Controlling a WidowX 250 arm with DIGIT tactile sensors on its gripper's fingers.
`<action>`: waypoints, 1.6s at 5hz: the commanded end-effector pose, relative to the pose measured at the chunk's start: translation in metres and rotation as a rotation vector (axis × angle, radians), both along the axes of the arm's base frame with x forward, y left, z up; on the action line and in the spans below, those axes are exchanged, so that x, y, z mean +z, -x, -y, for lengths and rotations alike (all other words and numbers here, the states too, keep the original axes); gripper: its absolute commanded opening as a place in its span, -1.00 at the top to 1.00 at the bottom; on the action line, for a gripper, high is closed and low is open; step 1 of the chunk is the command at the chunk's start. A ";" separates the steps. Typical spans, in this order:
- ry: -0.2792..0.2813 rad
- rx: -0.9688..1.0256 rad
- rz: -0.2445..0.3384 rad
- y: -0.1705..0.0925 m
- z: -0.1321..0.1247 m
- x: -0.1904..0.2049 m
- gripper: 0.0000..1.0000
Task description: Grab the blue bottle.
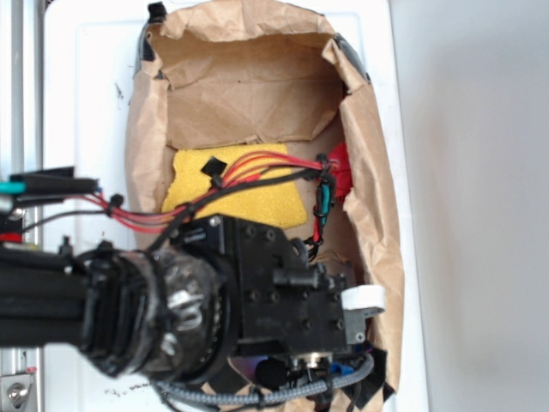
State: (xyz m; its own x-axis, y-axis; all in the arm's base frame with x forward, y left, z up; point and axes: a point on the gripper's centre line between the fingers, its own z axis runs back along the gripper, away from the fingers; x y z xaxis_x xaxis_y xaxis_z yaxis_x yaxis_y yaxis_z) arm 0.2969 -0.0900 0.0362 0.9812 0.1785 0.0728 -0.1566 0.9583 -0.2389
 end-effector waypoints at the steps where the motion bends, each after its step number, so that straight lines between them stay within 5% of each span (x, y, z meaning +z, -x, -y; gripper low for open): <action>1: 0.044 0.037 0.084 -0.019 -0.019 0.030 1.00; 4: 0.231 0.147 0.102 -0.030 -0.087 0.125 1.00; 5: 0.199 0.157 0.091 -0.019 -0.107 0.153 1.00; 6: 0.103 0.088 0.049 0.004 -0.119 0.161 1.00; 8: -0.042 0.157 0.154 0.024 -0.139 0.177 1.00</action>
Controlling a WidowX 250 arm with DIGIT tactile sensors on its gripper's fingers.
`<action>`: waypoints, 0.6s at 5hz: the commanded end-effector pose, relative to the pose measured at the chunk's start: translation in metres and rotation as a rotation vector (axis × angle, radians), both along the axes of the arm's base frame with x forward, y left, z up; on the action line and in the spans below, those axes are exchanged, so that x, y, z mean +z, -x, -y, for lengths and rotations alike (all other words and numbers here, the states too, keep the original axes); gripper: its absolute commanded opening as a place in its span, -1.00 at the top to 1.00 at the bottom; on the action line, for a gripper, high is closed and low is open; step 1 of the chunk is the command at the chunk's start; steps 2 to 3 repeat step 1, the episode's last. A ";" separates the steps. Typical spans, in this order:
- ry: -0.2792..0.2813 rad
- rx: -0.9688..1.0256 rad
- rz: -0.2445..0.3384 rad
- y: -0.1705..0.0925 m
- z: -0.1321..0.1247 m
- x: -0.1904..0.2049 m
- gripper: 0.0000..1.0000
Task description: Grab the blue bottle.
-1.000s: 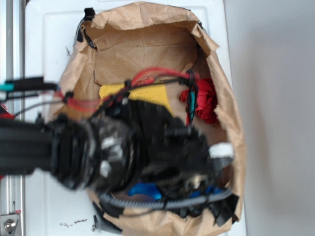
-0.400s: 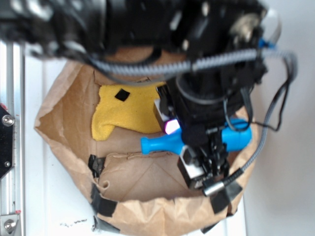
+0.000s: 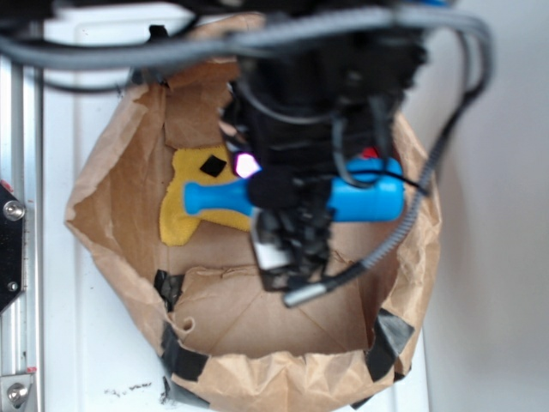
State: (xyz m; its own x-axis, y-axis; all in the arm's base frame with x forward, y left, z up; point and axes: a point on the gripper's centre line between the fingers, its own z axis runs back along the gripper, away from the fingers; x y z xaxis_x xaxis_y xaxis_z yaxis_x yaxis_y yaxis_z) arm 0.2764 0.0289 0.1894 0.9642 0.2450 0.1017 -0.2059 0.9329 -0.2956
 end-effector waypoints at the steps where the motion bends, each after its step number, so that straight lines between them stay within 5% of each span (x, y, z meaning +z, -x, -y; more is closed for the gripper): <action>1: -0.194 0.120 0.199 0.002 -0.014 0.017 1.00; 3: -0.194 0.120 0.199 0.002 -0.014 0.017 1.00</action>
